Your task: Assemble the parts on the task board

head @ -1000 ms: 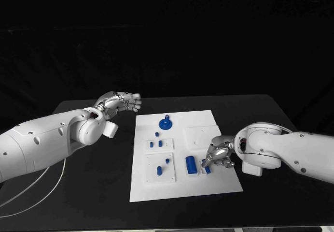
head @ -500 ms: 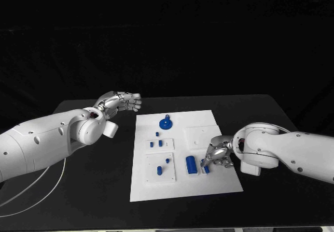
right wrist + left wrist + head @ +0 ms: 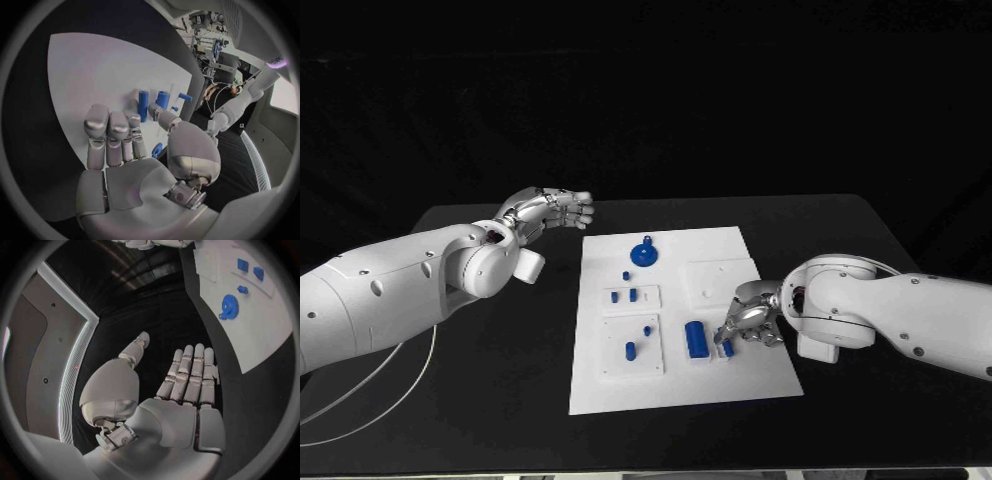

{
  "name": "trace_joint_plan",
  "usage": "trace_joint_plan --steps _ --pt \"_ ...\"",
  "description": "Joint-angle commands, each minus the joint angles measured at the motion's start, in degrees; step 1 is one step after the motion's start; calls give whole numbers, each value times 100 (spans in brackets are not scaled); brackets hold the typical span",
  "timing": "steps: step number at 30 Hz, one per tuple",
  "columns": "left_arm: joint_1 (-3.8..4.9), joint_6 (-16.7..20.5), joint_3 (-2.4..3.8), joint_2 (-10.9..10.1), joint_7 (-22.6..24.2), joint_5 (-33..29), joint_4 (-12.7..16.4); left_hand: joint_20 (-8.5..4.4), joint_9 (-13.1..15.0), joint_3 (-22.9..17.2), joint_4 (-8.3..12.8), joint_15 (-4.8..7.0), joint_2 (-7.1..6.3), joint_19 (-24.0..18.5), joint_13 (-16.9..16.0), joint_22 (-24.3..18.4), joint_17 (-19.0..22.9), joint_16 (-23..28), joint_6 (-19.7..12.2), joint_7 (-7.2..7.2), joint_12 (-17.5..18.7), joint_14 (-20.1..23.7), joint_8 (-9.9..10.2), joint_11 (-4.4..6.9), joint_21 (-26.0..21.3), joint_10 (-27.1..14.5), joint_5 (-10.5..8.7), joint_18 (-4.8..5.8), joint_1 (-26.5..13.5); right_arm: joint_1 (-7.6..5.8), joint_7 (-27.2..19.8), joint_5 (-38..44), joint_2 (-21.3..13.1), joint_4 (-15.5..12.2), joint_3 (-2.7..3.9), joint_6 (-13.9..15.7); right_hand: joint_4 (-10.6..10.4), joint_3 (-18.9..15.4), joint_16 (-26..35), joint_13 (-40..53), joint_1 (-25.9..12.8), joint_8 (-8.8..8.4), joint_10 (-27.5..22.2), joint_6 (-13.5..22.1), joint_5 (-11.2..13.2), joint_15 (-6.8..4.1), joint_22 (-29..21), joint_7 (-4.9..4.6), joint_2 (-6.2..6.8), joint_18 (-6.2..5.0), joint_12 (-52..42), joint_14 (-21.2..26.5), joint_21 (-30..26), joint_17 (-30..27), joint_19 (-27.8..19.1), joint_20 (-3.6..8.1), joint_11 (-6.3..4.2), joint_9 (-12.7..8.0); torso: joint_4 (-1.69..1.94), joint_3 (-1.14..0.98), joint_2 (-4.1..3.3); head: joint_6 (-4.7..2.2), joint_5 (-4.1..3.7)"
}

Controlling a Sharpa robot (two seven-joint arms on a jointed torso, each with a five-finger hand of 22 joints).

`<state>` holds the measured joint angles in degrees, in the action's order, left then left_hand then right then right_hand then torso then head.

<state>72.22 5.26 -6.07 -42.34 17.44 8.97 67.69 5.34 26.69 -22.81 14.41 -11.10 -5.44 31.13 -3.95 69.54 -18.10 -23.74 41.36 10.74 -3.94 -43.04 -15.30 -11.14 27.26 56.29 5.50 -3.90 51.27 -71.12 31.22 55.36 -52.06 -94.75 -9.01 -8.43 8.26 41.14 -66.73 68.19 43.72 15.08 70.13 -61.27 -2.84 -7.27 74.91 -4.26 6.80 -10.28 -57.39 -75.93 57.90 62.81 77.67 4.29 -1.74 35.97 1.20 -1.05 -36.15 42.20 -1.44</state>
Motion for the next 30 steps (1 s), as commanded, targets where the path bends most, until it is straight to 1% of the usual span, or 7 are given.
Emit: trace_joint_plan --steps 1,5,17,30 --pt "0 -92 4 2 33 -30 14 -2 5 -2 -29 -2 11 17 -4 6 -8 1 -11 142 -2 -46 -36 -5 -25 47 -12 -48 -40 21 -22 100 12 -11 -7 -43 5 -79 -36 9 -60 -42 2 0 4 -35 40 -25 71 -472 -4 8 38 -6 -7 53 -12 -6 -4 -3 0 1 0" --pt "0 -92 4 3 33 -30 13 -2 5 -2 -29 -2 10 17 -4 7 -9 1 -12 142 -2 -46 -36 -5 -25 48 -13 -48 -41 22 -34 100 12 -25 -7 -54 16 -152 -36 11 -98 -43 0 2 4 -36 37 -24 102 -472 -2 9 37 -8 -7 60 -12 -4 -3 -3 0 2 3" --pt "0 -92 4 0 30 -30 11 -2 5 -2 -30 -1 8 19 -4 10 -10 1 -13 142 -2 -47 -36 -5 -27 48 -14 -49 -42 25 -67 111 -29 -97 -7 -86 21 -188 -36 13 -112 -42 0 3 4 -37 35 -23 105 -472 -2 9 36 -9 -8 65 -13 -2 -1 -3 0 7 8" --pt "0 -93 4 -1 29 -30 7 -2 5 -2 -32 -1 7 21 -4 15 -12 2 -14 143 -1 -47 -37 -6 -29 49 -15 -49 -44 24 -86 276 -165 -255 -3 -104 27 -199 -36 13 -110 -42 0 3 4 -39 33 -21 100 -472 -1 10 34 -10 -9 69 -15 -1 -2 -5 1 12 28"
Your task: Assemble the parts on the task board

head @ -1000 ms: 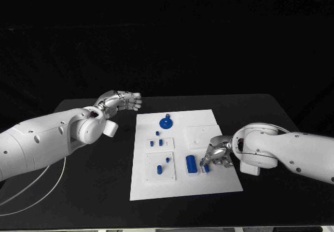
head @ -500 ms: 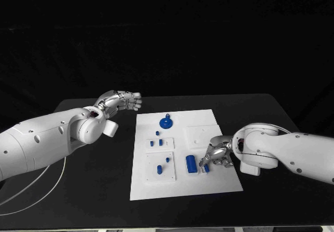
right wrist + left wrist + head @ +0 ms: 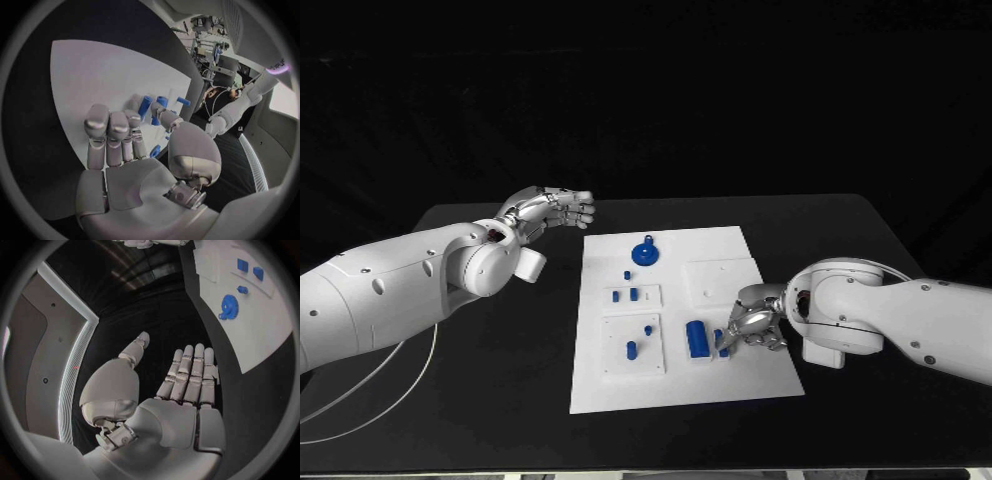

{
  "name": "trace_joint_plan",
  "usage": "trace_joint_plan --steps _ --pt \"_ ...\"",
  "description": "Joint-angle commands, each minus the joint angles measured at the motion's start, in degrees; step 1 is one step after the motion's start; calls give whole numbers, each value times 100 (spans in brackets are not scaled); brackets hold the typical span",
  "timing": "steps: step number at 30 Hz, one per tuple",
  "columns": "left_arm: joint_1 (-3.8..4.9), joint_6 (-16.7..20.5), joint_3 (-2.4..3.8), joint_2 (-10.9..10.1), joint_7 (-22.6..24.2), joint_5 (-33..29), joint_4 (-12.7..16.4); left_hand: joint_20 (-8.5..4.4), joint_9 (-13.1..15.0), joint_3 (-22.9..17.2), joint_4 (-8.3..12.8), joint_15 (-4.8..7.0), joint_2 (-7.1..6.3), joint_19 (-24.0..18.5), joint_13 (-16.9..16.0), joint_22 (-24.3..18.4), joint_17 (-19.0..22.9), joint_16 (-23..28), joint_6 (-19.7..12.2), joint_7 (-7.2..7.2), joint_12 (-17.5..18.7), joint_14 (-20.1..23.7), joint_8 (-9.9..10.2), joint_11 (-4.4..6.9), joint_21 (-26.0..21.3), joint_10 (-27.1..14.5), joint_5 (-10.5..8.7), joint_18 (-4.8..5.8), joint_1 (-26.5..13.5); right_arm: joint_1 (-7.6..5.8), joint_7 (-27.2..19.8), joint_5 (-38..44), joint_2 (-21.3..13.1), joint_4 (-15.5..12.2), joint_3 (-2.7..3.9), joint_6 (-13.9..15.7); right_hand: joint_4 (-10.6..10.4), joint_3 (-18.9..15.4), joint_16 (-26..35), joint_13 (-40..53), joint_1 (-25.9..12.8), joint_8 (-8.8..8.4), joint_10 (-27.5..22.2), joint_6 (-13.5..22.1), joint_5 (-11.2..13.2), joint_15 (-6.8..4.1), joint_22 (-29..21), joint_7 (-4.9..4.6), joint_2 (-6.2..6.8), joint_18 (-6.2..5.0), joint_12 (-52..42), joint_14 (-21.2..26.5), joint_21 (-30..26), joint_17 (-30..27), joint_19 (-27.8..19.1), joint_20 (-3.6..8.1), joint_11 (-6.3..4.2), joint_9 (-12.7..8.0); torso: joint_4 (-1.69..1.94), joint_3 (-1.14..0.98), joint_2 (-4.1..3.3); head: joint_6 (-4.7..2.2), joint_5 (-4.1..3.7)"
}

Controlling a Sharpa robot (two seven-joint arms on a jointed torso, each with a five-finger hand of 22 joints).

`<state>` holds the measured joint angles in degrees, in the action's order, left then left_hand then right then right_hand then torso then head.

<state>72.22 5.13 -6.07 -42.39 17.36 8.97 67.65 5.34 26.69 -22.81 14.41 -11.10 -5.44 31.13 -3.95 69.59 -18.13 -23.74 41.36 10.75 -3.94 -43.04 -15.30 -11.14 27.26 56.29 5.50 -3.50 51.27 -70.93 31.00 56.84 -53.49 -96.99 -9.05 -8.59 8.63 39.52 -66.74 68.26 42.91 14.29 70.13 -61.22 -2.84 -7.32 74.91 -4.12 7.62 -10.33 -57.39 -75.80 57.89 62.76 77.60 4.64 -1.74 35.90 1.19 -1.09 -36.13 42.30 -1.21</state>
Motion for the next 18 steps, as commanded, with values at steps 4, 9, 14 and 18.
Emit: trace_joint_plan --steps 4,9,14,18 --pt "0 -78 4 3 35 -30 9 -2 5 -2 -33 -1 7 22 -4 11 -9 2 -15 143 -1 -47 -37 -6 -30 48 -15 -89 -45 4 -63 152 -39 -44 5 -82 -10 -39 -36 6 -28 37 1 -2 4 -34 32 -35 17 -467 0 -3 34 -6 -2 35 -15 6 -3 0 2 2 6" --pt "0 -80 4 5 35 -30 8 -2 5 -2 -33 -1 7 22 -3 12 -9 3 -15 143 -1 -46 -37 -6 -31 48 -15 -89 -46 4 -67 159 -51 -39 7 -103 -8 -42 -35 6 -28 37 1 -2 4 -34 32 -35 16 -467 0 -3 33 -6 -3 36 -15 6 -2 2 -1 6 3" --pt "0 -76 4 4 34 -30 6 -2 5 -2 -33 -1 7 22 -3 13 -9 3 -16 143 -1 -46 -37 -6 -31 48 -15 -89 -46 4 -108 194 -67 -24 7 -177 46 -34 -35 7 31 36 0 0 2 -37 32 -33 26 -467 1 -2 34 -6 -3 44 -18 6 0 3 0 5 -2" --pt "0 -86 4 4 24 -30 7 -3 5 -3 -33 -1 7 22 -3 13 -10 3 -16 143 0 -46 -37 -6 -32 48 -15 -90 -45 4 -120 194 -74 -29 7 -291 161 -42 -33 8 135 36 1 1 0 -37 30 -33 26 -467 3 -2 31 -10 -7 55 -17 8 -1 3 0 8 -2"
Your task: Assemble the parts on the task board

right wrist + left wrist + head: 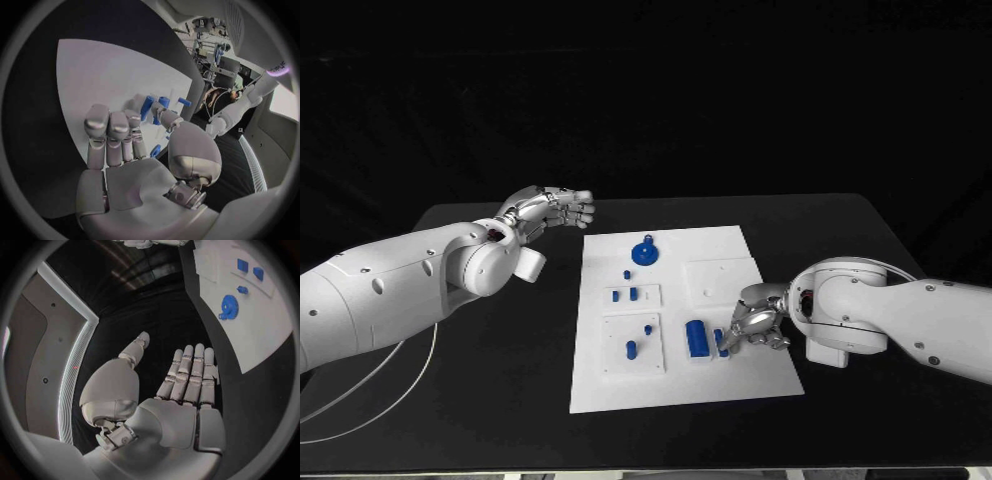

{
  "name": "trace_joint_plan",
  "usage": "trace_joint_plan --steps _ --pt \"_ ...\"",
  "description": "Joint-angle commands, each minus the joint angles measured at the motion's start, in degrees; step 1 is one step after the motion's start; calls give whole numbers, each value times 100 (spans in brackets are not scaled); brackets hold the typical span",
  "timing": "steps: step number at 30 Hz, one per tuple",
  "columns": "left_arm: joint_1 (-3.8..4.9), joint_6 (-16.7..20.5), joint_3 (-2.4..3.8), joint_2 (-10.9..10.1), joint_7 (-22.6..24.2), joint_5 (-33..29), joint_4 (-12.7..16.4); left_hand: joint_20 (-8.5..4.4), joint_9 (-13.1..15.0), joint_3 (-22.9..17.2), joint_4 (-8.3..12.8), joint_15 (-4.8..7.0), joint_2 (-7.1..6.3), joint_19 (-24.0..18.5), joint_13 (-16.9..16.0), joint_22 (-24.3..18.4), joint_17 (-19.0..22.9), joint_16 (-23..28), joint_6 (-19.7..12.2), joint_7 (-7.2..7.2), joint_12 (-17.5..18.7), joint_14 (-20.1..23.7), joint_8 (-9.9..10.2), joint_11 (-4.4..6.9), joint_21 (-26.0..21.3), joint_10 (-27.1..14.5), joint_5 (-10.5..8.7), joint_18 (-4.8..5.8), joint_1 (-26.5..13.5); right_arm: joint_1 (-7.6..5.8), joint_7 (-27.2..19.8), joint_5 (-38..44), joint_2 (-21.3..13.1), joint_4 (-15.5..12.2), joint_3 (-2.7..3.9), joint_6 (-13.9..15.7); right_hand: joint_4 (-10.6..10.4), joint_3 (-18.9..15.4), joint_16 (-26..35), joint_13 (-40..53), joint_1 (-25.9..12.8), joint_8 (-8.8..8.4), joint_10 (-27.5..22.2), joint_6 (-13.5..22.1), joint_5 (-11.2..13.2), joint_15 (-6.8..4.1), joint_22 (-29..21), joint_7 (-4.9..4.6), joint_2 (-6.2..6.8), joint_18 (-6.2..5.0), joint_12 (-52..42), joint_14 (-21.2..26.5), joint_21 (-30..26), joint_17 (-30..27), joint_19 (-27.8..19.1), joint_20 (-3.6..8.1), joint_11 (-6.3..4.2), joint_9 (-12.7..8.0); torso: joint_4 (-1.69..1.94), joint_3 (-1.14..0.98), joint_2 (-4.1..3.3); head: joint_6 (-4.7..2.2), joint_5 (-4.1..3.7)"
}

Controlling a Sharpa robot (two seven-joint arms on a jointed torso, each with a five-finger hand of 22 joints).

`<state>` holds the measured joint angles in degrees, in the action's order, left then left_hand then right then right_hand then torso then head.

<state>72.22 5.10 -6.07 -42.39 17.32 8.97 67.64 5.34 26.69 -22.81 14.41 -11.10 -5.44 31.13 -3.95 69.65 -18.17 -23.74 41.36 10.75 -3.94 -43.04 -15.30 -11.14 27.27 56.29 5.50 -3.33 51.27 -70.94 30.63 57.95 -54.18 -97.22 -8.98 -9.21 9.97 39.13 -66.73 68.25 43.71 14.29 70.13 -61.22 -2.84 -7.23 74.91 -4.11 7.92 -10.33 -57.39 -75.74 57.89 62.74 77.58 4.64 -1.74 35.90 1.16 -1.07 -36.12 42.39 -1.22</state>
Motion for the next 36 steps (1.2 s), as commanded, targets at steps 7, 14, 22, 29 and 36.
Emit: trace_joint_plan --steps 7,14,22,29,36 --pt "0 -77 4 4 28 -30 11 -3 5 -4 -32 -1 7 22 -3 9 -6 3 -16 143 0 -46 -37 -6 -32 48 -15 -108 -43 5 -95 83 4 -8 0 -314 252 -5 -29 8 268 35 5 0 -5 -42 29 -37 30 -467 7 -9 33 -14 -8 60 -14 8 0 0 -4 1 -3" --pt "0 -76 4 -4 26 -30 11 -3 4 -5 -31 -1 7 22 -3 11 -7 3 -17 143 0 -47 -37 -6 -34 48 -15 -108 -41 7 -83 86 42 29 -1 -310 327 -38 -25 4 324 31 9 -2 -5 -36 23 -41 30 -467 13 -11 28 -20 -8 48 -9 5 6 -3 -2 11 5" --pt "0 -80 4 5 27 -30 13 -3 4 -6 -32 -1 7 23 -3 13 -8 3 -18 143 0 -47 -37 -6 -35 49 -15 -108 -41 7 -84 91 93 91 -2 -139 286 -56 -25 1 291 33 21 -17 1 -33 15 -40 -103 -467 15 -16 23 -23 -2 32 -10 2 2 -2 -3 3 7" --pt "0 -77 4 3 22 -30 8 -1 4 -4 -43 -1 14 25 -3 16 -9 4 -19 144 0 -48 -38 -6 -37 49 -16 -107 -54 7 -144 92 88 96 -2 -57 80 -145 -26 -1 50 27 23 -19 3 -36 2 -39 -47 -467 23 -15 14 -25 3 14 -12 -3 1 -1 -2 -2 4" --pt "0 -79 3 2 19 -30 5 -1 4 -3 -51 -1 19 26 -3 18 -10 4 -20 145 0 -48 -38 -7 -40 49 -15 -107 -64 7 -179 42 88 72 -1 -50 -92 -188 -30 3 -96 27 25 -26 4 -44 -2 -31 -76 -467 24 -12 11 -24 4 23 -20 -2 0 0 -2 -10 3"
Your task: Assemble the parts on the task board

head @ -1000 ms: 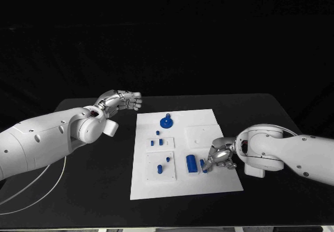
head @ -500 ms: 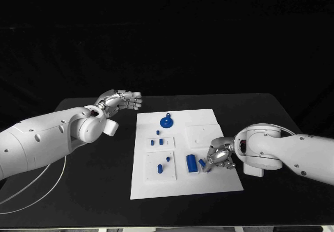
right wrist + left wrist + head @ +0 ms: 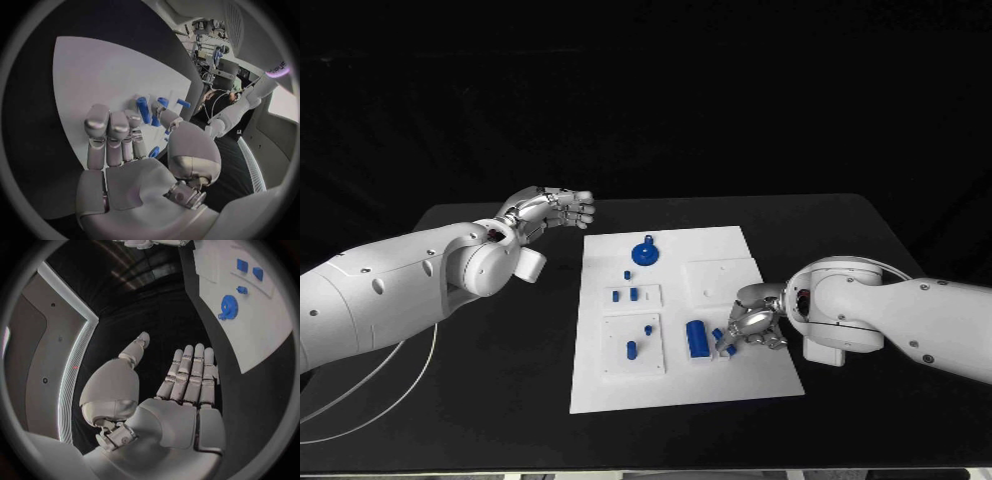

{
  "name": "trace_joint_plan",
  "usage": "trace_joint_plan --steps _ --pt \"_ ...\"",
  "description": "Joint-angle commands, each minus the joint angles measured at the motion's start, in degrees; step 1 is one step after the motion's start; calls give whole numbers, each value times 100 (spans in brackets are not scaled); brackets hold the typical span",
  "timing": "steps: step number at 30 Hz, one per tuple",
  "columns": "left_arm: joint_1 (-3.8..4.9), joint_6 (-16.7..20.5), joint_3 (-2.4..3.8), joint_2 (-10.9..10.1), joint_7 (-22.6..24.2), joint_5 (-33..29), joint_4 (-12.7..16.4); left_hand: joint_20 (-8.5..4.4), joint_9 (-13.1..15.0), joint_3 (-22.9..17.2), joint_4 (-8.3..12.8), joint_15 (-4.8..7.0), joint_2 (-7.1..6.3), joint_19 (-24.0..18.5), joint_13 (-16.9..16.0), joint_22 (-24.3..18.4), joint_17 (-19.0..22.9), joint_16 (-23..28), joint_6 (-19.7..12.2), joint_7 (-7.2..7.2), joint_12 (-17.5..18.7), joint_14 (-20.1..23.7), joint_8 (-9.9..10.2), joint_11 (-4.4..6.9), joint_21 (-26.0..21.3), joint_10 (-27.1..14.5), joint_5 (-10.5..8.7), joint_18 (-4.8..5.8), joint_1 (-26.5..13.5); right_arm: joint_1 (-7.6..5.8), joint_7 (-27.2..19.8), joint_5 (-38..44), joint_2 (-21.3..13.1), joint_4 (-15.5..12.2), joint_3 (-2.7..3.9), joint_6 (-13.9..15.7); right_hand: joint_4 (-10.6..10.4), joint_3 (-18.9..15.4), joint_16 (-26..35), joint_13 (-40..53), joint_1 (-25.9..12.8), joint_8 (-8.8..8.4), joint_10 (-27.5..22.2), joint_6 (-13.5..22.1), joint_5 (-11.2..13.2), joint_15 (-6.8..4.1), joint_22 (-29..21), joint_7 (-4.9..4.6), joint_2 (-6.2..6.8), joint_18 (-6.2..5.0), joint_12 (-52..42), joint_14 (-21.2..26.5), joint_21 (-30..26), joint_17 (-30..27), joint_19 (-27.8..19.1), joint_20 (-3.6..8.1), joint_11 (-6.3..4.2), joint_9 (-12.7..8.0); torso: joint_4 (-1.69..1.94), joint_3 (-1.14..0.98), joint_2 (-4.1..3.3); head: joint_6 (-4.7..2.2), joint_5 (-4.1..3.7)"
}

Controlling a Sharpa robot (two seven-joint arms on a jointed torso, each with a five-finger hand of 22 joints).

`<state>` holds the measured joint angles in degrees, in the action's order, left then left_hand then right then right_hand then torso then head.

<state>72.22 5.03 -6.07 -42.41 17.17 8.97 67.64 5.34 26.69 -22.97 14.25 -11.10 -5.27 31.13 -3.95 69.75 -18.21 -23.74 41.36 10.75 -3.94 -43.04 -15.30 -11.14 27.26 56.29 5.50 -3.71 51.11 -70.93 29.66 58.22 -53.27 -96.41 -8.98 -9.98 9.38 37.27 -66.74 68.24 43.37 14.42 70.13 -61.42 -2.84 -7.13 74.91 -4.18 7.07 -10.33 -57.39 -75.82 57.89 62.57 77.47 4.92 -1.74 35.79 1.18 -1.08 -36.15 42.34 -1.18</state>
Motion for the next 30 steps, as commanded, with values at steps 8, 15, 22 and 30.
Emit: trace_joint_plan --steps 8,15,22,30 --pt "1 -76 3 2 32 -30 7 -1 4 13 -39 -2 3 26 -3 9 -7 5 -20 145 1 -47 -38 -7 -41 48 -16 -69 -52 5 -98 -11 -66 -88 -1 4 -100 -17 -34 9 -119 13 23 -9 4 -59 0 -21 -29 -467 25 -1 13 -5 7 2 -23 9 1 2 2 2 2" --pt "1 -74 3 2 30 -30 7 -1 3 15 -45 -2 2 27 -2 11 -7 6 -21 145 1 -46 -38 -7 -43 48 -16 -69 -60 4 -109 -15 -123 -132 3 14 -450 295 -35 11 -228 12 28 -34 2 -70 3 -6 -384 -467 32 10 4 -7 -24 17 -35 3 0 3 2 -5 0" --pt "1 -73 3 0 25 -30 2 -1 3 15 -61 -2 7 27 -2 14 -8 8 -22 145 2 -44 -39 -7 -47 46 -14 -69 -77 4 -142 -16 -116 -125 9 -14 -519 1096 -53 23 -182 14 56 -67 2 -67 41 -6 -410 -467 23 9 61 -4 -20 14 -37 -5 3 -1 0 1 4" --pt "1 -76 3 0 22 -30 5 -1 3 14 -69 -2 10 27 -2 16 -9 9 -23 145 3 -44 -39 -7 -50 45 -12 -69 -85 4 -138 -16 -106 -115 10 -51 -440 1288 -56 26 -227 16 73 -85 -11 -60 49 -9 -477 -467 21 2 83 -10 -10 -2 -33 -11 2 3 0 7 -2"
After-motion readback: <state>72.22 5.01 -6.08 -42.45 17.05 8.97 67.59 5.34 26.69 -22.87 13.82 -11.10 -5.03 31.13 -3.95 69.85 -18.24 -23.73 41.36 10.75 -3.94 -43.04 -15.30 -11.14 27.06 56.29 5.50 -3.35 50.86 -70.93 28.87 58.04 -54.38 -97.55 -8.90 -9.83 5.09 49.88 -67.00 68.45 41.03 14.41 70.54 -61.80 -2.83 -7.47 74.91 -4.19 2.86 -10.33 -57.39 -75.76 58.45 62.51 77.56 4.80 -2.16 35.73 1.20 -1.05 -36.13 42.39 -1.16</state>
